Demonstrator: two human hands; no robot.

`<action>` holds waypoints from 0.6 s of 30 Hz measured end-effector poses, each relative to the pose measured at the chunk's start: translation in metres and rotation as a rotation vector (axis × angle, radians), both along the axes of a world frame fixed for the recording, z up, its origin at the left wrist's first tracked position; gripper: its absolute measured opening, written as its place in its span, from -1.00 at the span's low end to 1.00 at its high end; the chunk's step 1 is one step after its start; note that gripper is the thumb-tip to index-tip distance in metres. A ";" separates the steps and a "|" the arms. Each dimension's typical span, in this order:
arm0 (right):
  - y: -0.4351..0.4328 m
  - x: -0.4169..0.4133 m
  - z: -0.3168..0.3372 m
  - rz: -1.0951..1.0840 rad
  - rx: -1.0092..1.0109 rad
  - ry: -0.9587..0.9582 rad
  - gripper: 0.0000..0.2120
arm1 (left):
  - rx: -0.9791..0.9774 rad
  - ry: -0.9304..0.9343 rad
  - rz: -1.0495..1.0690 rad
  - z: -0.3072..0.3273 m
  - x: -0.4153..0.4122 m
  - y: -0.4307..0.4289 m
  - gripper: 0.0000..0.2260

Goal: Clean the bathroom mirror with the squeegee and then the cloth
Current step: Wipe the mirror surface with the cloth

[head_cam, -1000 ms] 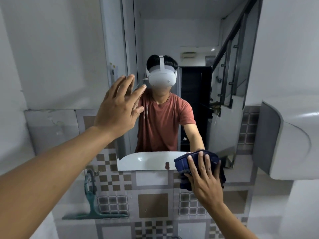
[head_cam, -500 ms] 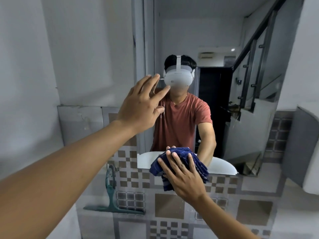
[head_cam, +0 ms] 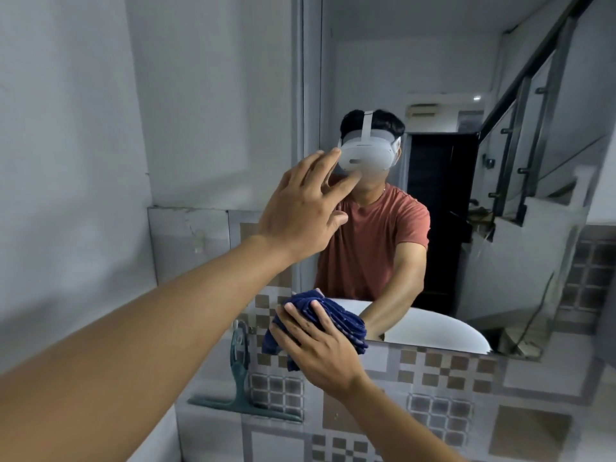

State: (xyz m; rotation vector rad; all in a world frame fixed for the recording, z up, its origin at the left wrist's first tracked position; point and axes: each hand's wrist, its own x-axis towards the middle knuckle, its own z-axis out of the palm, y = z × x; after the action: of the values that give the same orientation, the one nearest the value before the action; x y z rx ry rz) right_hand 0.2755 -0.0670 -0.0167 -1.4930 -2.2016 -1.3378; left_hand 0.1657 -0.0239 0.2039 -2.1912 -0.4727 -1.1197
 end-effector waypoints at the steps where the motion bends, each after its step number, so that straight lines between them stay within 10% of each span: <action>1: -0.001 -0.004 0.000 0.045 -0.033 0.009 -0.54 | -0.009 0.008 -0.003 0.001 -0.001 0.000 -0.40; 5: -0.013 -0.024 0.002 0.180 -0.225 0.220 -0.58 | -0.034 0.047 -0.041 0.000 -0.012 -0.004 -0.45; 9: -0.045 -0.046 0.024 0.335 -0.330 0.873 -0.60 | -0.202 -0.060 -0.112 -0.013 -0.044 -0.013 -0.57; 18: -0.096 -0.054 0.116 0.599 -0.336 1.755 -0.73 | -1.438 -0.133 -0.322 -0.074 -0.127 -0.044 -0.53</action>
State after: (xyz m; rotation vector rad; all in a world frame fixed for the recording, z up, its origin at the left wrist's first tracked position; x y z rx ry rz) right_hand 0.2219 -0.1629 0.0996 -1.0319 -1.2841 0.5475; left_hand 0.0391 -0.0675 0.1301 -3.4943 -1.3112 -1.2474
